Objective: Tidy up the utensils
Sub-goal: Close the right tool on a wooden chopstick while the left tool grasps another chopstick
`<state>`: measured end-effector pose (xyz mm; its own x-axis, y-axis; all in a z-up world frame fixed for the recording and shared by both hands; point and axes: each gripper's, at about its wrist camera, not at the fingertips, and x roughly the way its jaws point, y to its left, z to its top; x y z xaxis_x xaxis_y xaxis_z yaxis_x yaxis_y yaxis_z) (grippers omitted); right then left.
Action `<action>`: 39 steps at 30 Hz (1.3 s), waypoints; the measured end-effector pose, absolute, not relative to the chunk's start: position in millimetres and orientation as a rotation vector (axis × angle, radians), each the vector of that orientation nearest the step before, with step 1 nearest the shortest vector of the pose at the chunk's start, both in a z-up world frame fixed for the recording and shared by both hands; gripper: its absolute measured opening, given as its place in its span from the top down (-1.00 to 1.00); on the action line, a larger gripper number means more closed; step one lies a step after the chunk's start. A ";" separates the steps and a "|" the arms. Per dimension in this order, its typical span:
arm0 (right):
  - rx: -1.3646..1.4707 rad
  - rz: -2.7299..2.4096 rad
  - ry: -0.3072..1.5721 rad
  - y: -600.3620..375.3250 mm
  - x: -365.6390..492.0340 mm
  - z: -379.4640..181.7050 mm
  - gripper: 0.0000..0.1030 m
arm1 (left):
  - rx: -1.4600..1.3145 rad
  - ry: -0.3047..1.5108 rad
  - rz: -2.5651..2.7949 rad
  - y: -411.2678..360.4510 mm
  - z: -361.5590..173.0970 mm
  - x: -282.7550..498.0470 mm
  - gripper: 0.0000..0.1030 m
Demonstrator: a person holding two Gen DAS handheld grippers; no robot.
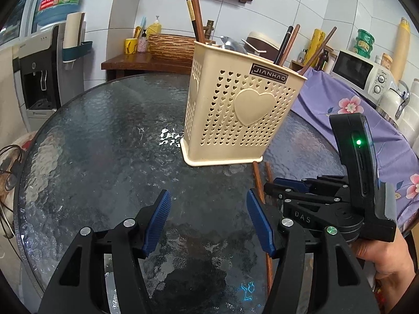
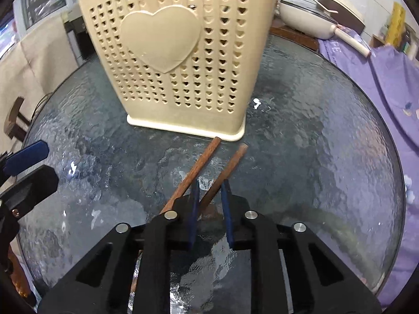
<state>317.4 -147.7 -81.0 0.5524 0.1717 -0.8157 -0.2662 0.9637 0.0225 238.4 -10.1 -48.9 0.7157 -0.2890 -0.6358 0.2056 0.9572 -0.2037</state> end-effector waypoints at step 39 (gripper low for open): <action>-0.138 0.268 0.977 -209.5 316.8 -83.2 0.82 | 0.099 0.947 -0.350 -127.0 -81.4 314.9 0.77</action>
<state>316.8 -209.5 -83.2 0.5300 0.1621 -0.8324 -0.2854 0.9584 0.0049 314.9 -127.0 -81.4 0.5324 -0.2500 -0.8087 0.3361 0.9393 -0.0691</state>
